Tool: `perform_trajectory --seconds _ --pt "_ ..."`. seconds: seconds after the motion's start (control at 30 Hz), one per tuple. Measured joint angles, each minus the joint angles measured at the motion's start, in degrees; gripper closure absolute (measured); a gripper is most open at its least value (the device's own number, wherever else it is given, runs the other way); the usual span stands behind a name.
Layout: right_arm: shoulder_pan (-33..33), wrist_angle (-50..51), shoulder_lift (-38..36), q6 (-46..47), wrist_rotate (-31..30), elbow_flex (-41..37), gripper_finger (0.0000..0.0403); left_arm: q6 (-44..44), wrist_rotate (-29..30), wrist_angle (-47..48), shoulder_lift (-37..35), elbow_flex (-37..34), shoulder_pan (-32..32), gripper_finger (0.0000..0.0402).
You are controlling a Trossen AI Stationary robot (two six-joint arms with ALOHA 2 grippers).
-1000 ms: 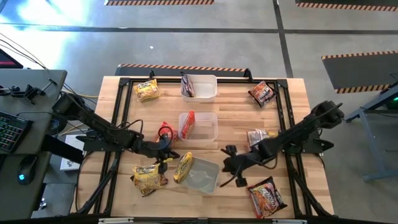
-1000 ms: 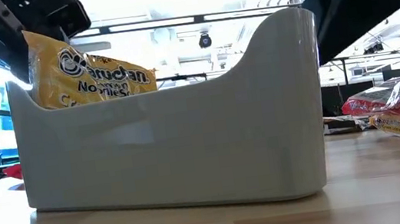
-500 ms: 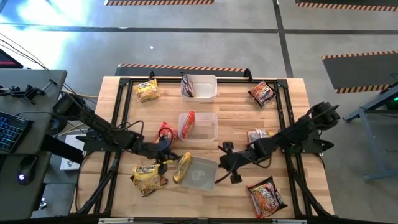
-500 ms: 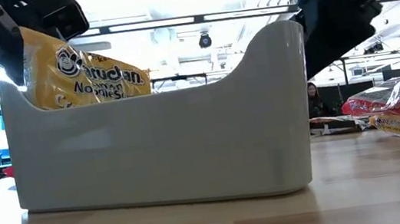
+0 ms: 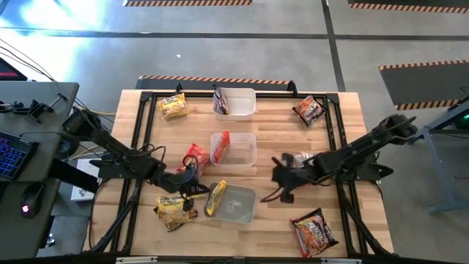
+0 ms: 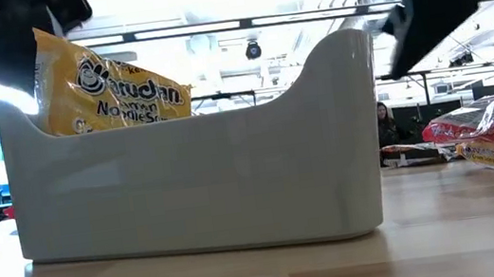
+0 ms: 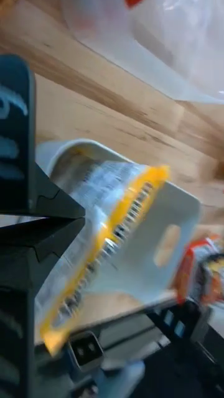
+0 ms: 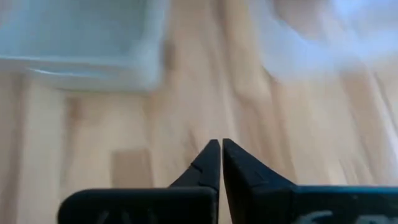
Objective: Sort Maruchan noodles
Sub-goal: Put the yellow noodle pack into the gray bin
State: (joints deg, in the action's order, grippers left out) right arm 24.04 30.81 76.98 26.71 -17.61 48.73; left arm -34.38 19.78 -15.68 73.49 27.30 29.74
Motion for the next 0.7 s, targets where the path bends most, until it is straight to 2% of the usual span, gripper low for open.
perform_trajectory --seconds 0.1,0.2,0.3,0.47,0.6,0.7 --pt "1.7 14.1 -0.3 14.2 -3.1 3.3 0.0397 1.4 0.7 0.7 -3.0 0.0 0.0 0.0401" --pt "3.3 24.4 2.7 23.3 -4.7 7.6 0.037 3.9 3.9 2.3 -6.0 0.1 -0.6 0.0401" --pt "4.3 30.4 8.3 26.8 -4.1 11.5 0.0324 5.0 9.6 5.6 -8.5 0.1 -1.3 0.0401" --pt "5.3 39.5 20.2 30.6 -1.8 18.0 0.0224 4.7 18.7 10.0 -10.1 0.0 -2.5 0.0401" --pt "5.2 46.2 29.4 35.1 -0.9 24.3 0.0154 4.5 20.4 11.4 -10.1 0.0 -3.8 0.0401" --pt "4.5 50.7 35.8 38.0 -0.6 29.3 0.013 4.8 20.4 11.6 -10.1 0.0 -4.4 0.0401"
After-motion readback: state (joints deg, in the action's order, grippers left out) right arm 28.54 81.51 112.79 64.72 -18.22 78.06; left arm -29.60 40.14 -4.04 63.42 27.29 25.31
